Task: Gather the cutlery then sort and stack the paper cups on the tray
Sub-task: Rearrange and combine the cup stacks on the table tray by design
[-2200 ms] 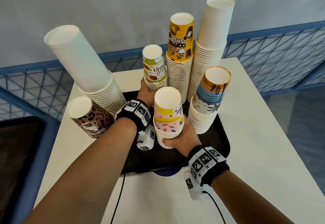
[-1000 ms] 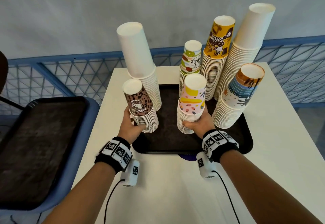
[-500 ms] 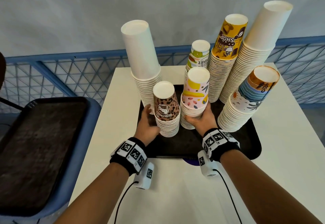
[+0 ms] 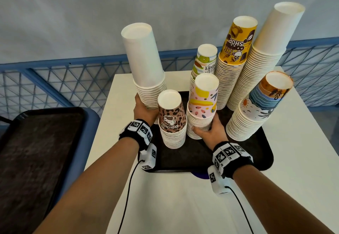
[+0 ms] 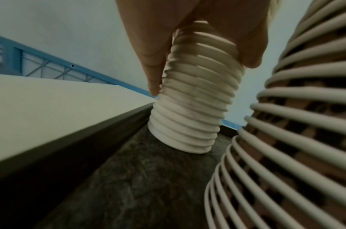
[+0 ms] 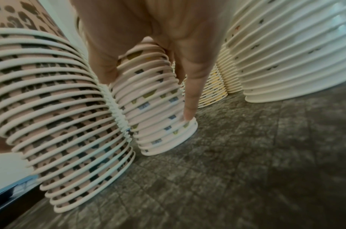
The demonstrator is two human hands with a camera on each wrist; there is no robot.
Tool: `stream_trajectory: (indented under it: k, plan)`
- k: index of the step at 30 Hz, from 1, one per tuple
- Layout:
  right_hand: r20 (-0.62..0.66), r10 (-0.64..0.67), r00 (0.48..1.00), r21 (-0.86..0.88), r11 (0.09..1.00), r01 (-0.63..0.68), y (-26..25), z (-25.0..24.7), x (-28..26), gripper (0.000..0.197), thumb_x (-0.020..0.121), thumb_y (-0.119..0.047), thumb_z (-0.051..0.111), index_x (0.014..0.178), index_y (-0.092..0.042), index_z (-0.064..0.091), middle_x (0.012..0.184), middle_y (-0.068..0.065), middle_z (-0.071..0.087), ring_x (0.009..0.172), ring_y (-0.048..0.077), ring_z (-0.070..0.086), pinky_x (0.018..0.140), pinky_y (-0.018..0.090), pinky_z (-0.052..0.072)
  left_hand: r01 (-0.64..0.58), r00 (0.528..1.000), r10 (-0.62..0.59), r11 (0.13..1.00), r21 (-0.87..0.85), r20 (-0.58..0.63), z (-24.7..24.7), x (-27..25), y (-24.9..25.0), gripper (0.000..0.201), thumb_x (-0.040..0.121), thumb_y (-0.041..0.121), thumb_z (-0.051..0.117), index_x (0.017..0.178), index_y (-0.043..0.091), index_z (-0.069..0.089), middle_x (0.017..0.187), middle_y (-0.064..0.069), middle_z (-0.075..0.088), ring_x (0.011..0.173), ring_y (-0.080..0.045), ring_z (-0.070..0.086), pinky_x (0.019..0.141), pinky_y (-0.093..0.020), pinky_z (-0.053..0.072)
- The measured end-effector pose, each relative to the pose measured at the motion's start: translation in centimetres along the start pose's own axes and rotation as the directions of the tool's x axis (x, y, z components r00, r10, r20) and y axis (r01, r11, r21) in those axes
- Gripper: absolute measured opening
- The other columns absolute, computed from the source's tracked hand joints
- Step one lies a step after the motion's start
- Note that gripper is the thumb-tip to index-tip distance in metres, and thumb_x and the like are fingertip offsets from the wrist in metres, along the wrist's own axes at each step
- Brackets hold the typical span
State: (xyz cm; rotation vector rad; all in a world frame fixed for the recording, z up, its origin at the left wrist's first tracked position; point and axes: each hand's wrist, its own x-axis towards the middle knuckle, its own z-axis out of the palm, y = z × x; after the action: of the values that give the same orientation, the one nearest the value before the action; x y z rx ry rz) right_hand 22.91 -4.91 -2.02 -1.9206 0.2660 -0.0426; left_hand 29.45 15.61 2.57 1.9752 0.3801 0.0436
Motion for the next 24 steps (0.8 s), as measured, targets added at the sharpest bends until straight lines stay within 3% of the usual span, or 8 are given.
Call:
stream_trajectory:
  k: [2,6,8,10,14,20,22,24]
  plan:
    - [0.004,0.007,1.0,0.001,1.0,-0.007,-0.1,0.1,0.0,0.084,0.068,-0.016,0.079,0.138,-0.017,0.033,0.134,0.006,0.05,0.122,0.02,0.049,0.098,0.027,0.038,-0.023,1.0,0.023,1.0,0.008,0.0,-0.4,-0.5,-0.4,0.083,0.072,0.032,0.076,0.138,0.014,0.029,0.132,-0.014,0.053,0.119,-0.032,0.052,0.086,-0.027,0.036]
    - [0.079,0.017,0.997,0.039,0.999,-0.02,-0.5,0.8,0.6,0.094,0.061,-0.033,0.079,0.14,-0.02,0.03,0.137,0.005,0.048,0.124,0.021,0.048,0.104,0.035,0.04,-0.04,0.999,0.041,0.999,-0.028,0.035,-1.8,-2.6,-1.3,0.106,0.042,0.048,0.076,0.134,0.018,0.033,0.128,-0.003,0.055,0.111,-0.02,0.054,0.087,-0.025,0.038]
    - [0.117,0.027,0.993,0.061,0.998,-0.034,-1.1,1.3,1.2,0.093,0.065,-0.033,0.079,0.142,-0.019,0.028,0.139,0.005,0.046,0.127,0.022,0.046,0.103,0.033,0.039,-0.052,0.997,0.054,0.998,-0.044,0.047,-2.3,-3.5,-2.0,0.115,0.03,0.056,0.071,0.133,0.018,0.036,0.12,0.005,0.055,0.104,-0.011,0.051,0.086,-0.024,0.038]
    - [0.142,0.021,0.99,0.062,0.998,-0.03,-1.8,2.0,2.0,0.085,0.072,-0.027,0.077,0.142,-0.018,0.028,0.14,0.006,0.046,0.127,0.022,0.045,0.099,0.025,0.036,-0.058,0.997,0.06,0.998,-0.033,0.057,-2.4,-4.0,-2.6,0.117,0.027,0.058,0.069,0.132,0.018,0.038,0.116,0.009,0.052,0.103,-0.007,0.049,0.086,-0.022,0.037]
    - [0.213,0.043,0.976,0.079,0.995,-0.061,-3.1,3.3,3.3,0.092,0.064,-0.041,0.073,0.142,-0.021,0.028,0.138,0.007,0.048,0.126,0.023,0.046,0.094,0.023,0.035,-0.055,0.996,0.056,0.998,-0.024,0.065,-2.3,-4.2,-3.4,0.113,0.028,0.055,0.072,0.13,0.019,0.039,0.114,0.011,0.053,0.104,-0.009,0.052,0.087,-0.024,0.039]
    - [0.224,0.136,0.965,-0.16,0.982,-0.101,-3.1,0.8,2.2,0.059,0.084,-0.01,0.059,0.139,-0.011,0.037,0.138,0.012,0.049,0.122,0.026,0.05,0.1,0.029,0.04,-0.06,0.996,0.063,0.997,-0.049,0.069,-2.3,-3.9,-3.7,0.109,0.031,0.054,0.075,0.128,0.021,0.04,0.115,0.01,0.055,0.105,-0.01,0.054,0.089,-0.026,0.041]
    - [0.276,0.16,0.948,-0.113,0.985,-0.133,-2.4,-0.4,0.1,0.062,0.078,0.001,0.057,0.136,-0.013,0.041,0.136,0.008,0.05,0.113,0.019,0.051,0.091,0.024,0.04,-0.065,0.995,0.068,0.996,-0.058,0.067,-2.3,-4.1,-3.6,0.109,0.031,0.054,0.074,0.129,0.021,0.04,0.115,0.01,0.055,0.105,-0.01,0.053,0.089,-0.026,0.041]
    - [0.412,0.097,0.906,-0.085,0.994,-0.068,-2.5,-0.9,-2.6,0.079,0.068,0.0,0.066,0.139,-0.019,0.035,0.139,0.001,0.046,0.122,0.01,0.043,0.094,0.02,0.035,-0.067,0.995,0.071,0.996,-0.063,0.068,-2.3,-4.3,-3.5,0.109,0.032,0.055,0.074,0.13,0.021,0.039,0.118,0.008,0.056,0.106,-0.01,0.054,0.09,-0.026,0.041]
